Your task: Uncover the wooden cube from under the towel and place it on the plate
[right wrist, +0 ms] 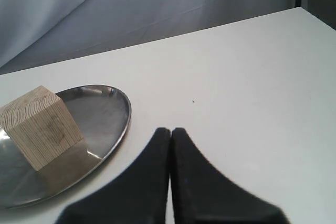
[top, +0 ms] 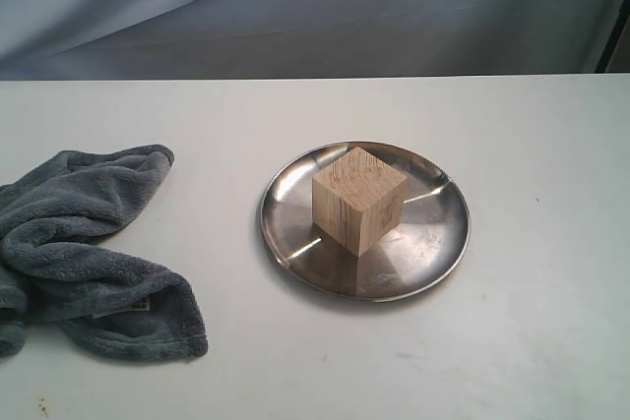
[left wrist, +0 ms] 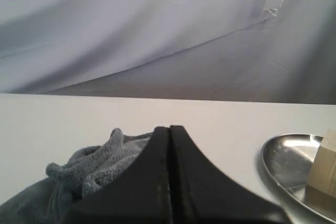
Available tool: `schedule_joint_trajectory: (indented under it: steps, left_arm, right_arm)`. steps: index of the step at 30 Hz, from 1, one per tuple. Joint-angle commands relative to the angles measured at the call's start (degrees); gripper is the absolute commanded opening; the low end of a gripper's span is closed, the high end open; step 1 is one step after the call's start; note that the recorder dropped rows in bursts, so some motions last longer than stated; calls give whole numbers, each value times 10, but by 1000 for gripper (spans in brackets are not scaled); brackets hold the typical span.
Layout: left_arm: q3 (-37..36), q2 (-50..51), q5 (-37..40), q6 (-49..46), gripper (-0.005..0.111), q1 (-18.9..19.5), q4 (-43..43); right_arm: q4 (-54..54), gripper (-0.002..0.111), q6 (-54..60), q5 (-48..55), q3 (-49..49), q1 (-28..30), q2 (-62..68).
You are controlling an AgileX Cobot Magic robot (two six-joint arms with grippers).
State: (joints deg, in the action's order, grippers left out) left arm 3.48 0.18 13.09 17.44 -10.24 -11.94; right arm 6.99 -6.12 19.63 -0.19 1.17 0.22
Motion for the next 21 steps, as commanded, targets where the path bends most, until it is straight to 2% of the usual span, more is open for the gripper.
schedule_joint_trajectory:
  steps: [1,7,17,21]
  left_arm:
    - [-30,-2,-13,0,0,1,19]
    - [-35,-2,9,-4,0,1,58]
    - [-35,-2,21,-102,0,2,58]
    - [-35,-2,22,-122,0,39,58]
  right_arm:
    - [-8,0,0,-1,2,2,-2]
    - [-8,0,0,-1,2,2,-2]
    - [-8,0,0,-1,2,2,-2]
    - [-8,0,0,-1,2,2,-2]
